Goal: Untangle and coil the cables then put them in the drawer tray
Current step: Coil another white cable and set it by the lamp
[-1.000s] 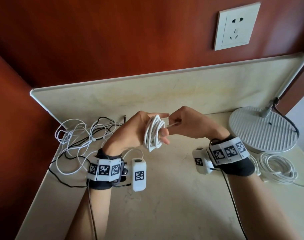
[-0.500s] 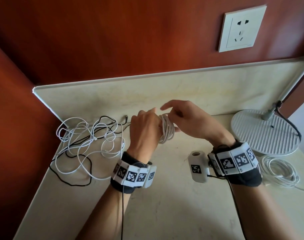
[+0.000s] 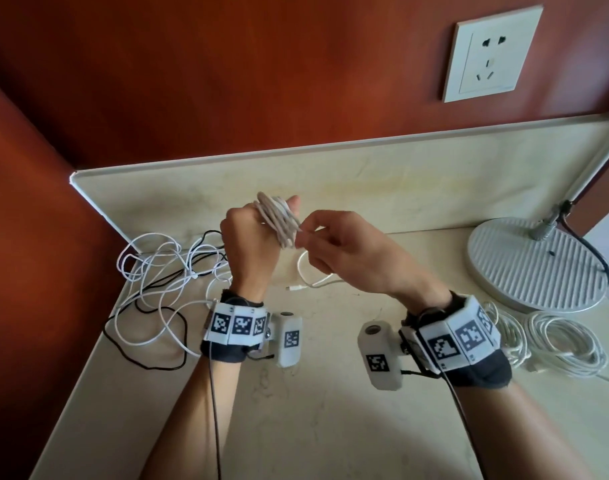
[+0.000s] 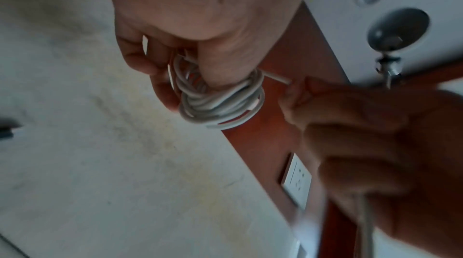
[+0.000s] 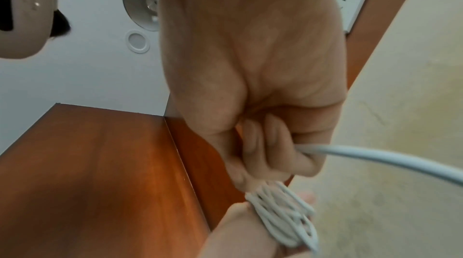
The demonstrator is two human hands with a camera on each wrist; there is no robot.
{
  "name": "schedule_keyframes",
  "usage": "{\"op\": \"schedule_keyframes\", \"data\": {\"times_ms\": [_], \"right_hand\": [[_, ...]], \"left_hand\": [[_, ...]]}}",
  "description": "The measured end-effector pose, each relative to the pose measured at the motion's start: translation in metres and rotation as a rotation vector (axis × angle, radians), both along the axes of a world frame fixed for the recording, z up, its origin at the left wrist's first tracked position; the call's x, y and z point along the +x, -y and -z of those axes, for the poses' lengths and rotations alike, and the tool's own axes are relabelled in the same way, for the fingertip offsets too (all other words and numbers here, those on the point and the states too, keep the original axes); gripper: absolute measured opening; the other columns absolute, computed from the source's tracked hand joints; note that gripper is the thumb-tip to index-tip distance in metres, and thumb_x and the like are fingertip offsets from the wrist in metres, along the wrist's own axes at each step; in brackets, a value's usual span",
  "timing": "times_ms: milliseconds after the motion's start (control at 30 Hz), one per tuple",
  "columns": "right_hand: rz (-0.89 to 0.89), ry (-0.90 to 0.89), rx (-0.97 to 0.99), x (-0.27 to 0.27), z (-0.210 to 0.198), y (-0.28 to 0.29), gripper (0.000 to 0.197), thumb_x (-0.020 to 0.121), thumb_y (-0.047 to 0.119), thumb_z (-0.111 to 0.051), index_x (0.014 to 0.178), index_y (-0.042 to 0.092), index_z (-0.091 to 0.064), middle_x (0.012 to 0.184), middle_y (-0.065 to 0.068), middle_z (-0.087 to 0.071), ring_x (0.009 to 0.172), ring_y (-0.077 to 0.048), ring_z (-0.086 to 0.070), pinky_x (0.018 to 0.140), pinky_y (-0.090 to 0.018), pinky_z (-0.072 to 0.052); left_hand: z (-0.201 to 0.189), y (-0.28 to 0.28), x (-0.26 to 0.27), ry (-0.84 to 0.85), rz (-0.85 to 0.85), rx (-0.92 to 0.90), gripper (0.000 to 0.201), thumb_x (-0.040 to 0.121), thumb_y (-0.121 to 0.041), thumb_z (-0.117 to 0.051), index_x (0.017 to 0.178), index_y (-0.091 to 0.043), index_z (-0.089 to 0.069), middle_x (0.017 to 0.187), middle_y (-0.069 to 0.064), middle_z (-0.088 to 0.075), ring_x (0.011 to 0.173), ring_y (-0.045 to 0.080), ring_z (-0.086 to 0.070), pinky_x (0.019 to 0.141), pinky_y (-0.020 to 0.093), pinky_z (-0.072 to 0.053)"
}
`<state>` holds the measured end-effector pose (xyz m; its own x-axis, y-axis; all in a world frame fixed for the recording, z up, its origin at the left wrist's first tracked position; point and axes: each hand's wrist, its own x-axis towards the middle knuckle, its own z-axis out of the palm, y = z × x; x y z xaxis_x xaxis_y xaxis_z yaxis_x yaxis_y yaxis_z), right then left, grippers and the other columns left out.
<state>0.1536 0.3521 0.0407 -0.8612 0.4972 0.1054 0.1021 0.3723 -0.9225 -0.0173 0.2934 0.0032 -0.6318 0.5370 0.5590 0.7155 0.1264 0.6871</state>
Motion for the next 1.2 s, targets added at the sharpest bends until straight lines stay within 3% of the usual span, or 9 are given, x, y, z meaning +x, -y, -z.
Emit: {"op": "schedule_keyframes", "data": {"times_ms": [133,433,533,600,800,900,1000,1100,1200], "right_hand": [[-0.067,-0.082,-0.029,-0.007,0.003,0.005,0.037,0.112,0.023,-0.046,0.091,-0.001,-0.065,0.051,0.008,-0.043,0.047,-0.011,-0.032,0.051,-0.02,-0.032],[-0.155,0.078,-0.167,-0.003,0.01,-0.004,0.068,0.103,0.055,-0.053,0.059,0.003,-0.054,0.05,-0.01,-0.034,0.047,-0.022,-0.027,0.05,-0.027,-0.031],[-0.065,0.162,-0.096,0.004,0.012,-0.016,0.077,0.091,0.066,-0.064,0.052,0.006,-0.035,0.053,-0.01,-0.028,0.052,-0.026,-0.022,0.054,-0.033,-0.029],[-0.063,0.198,-0.104,0.01,0.013,-0.025,0.073,0.087,0.065,-0.067,0.056,0.011,-0.029,0.057,-0.008,-0.022,0.055,-0.025,-0.016,0.053,-0.029,-0.021],[-0.237,0.173,-0.444,0.013,0.028,-0.046,0.067,0.081,0.058,-0.08,0.069,0.015,-0.031,0.066,-0.002,-0.017,0.057,-0.016,-0.014,0.053,-0.028,-0.014],[-0.237,0.183,-0.521,0.012,0.031,-0.049,0.043,0.091,0.038,-0.075,0.078,0.011,-0.045,0.062,0.006,-0.022,0.054,-0.01,-0.015,0.052,-0.027,-0.012],[-0.174,0.204,-0.544,0.011,0.03,-0.05,0.037,0.099,0.019,-0.061,0.073,0.018,-0.035,0.064,0.004,-0.017,0.055,-0.011,-0.012,0.053,-0.028,-0.01],[-0.135,0.209,-0.567,0.013,0.021,-0.048,0.05,0.106,0.017,-0.047,0.058,0.022,-0.056,0.069,0.0,-0.015,0.059,-0.013,-0.011,0.054,-0.029,-0.009],[-0.08,0.233,-0.536,0.015,0.013,-0.044,0.063,0.107,0.012,-0.04,0.05,0.023,-0.063,0.069,-0.001,-0.021,0.061,-0.014,-0.014,0.055,-0.03,-0.009]], "left_hand": [[-0.005,-0.004,0.005,0.523,0.162,0.136,0.023,0.096,-0.018,-0.074,0.079,-0.003,-0.078,0.079,0.001,-0.077,0.067,0.0,-0.066,0.063,0.02,-0.049],[-0.032,0.003,0.002,1.103,0.454,0.165,0.073,0.104,-0.061,-0.032,0.063,-0.021,-0.077,0.073,-0.004,-0.068,0.069,0.016,-0.058,0.061,0.026,-0.047],[-0.036,0.005,-0.004,1.245,0.624,0.174,0.068,0.086,-0.073,-0.051,0.072,-0.009,-0.065,0.082,0.007,-0.062,0.063,0.017,-0.063,0.052,0.026,-0.051],[-0.032,0.008,-0.01,1.092,0.712,0.089,0.075,0.062,-0.077,-0.071,0.078,-0.005,-0.059,0.079,0.007,-0.065,0.062,0.017,-0.066,0.057,0.027,-0.055],[-0.036,0.018,0.003,0.599,0.939,-0.249,0.062,0.07,-0.078,-0.074,0.075,-0.016,-0.078,0.088,0.011,-0.066,0.076,0.02,-0.061,0.076,0.029,-0.05],[-0.038,0.021,0.014,0.454,0.864,-0.405,0.046,0.089,-0.033,-0.078,0.094,0.011,-0.069,0.086,0.019,-0.067,0.077,0.022,-0.062,0.077,0.032,-0.051],[-0.049,0.022,0.029,0.458,0.753,-0.551,0.016,0.099,0.007,-0.055,0.084,0.001,-0.059,0.074,0.013,-0.065,0.067,0.017,-0.064,0.065,0.031,-0.055],[-0.045,0.017,0.03,0.658,0.746,-0.594,0.022,0.093,0.016,-0.05,0.086,-0.004,-0.047,0.071,0.016,-0.068,0.065,0.028,-0.074,0.058,0.043,-0.06],[-0.03,0.01,0.021,0.303,0.625,-0.763,0.015,0.085,0.008,-0.066,0.09,-0.004,-0.059,0.084,0.017,-0.072,0.082,0.037,-0.073,0.077,0.056,-0.061]]}}
